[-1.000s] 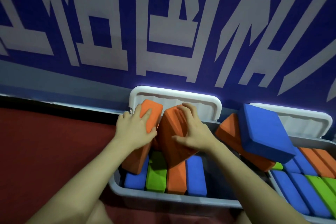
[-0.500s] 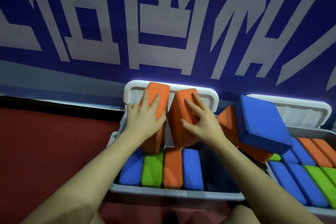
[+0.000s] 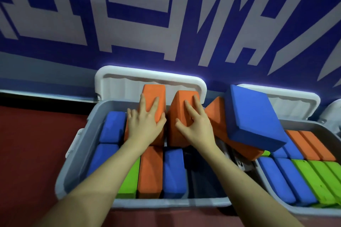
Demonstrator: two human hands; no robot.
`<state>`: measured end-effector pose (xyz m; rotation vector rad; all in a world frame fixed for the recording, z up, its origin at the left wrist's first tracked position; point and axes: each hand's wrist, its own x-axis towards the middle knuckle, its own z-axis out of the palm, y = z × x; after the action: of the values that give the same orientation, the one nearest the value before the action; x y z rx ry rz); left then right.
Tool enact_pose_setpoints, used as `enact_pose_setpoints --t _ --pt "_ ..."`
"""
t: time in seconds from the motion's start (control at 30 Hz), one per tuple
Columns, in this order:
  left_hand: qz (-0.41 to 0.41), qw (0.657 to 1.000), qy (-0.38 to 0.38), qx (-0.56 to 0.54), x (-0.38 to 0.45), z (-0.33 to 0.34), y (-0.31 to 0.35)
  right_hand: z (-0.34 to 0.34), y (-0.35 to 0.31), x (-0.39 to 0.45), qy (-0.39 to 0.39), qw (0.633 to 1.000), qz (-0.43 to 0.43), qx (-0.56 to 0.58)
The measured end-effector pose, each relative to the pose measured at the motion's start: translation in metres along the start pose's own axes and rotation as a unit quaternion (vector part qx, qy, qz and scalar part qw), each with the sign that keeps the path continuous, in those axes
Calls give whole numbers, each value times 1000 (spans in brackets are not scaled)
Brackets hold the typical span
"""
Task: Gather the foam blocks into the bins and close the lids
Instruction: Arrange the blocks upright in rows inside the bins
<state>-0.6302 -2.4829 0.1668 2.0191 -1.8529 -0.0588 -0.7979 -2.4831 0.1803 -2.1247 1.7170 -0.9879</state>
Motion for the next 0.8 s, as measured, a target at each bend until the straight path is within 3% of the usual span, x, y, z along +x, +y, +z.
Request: enact_pose_setpoints --t 0.2,0.4,0.57,0.8 --pt "18 998 -37 37 18 16 -6 26 7 13 -21 999 38 13" --pt "44 996 -73 -37 29 44 -25 51 15 18 -42 998 48 9" --pt "67 991 -5 -112 28 55 -33 56 19 21 -50 997 56 4" --pt "44 996 -32 -69 41 55 -29 62 31 32 -79 993 87 12"
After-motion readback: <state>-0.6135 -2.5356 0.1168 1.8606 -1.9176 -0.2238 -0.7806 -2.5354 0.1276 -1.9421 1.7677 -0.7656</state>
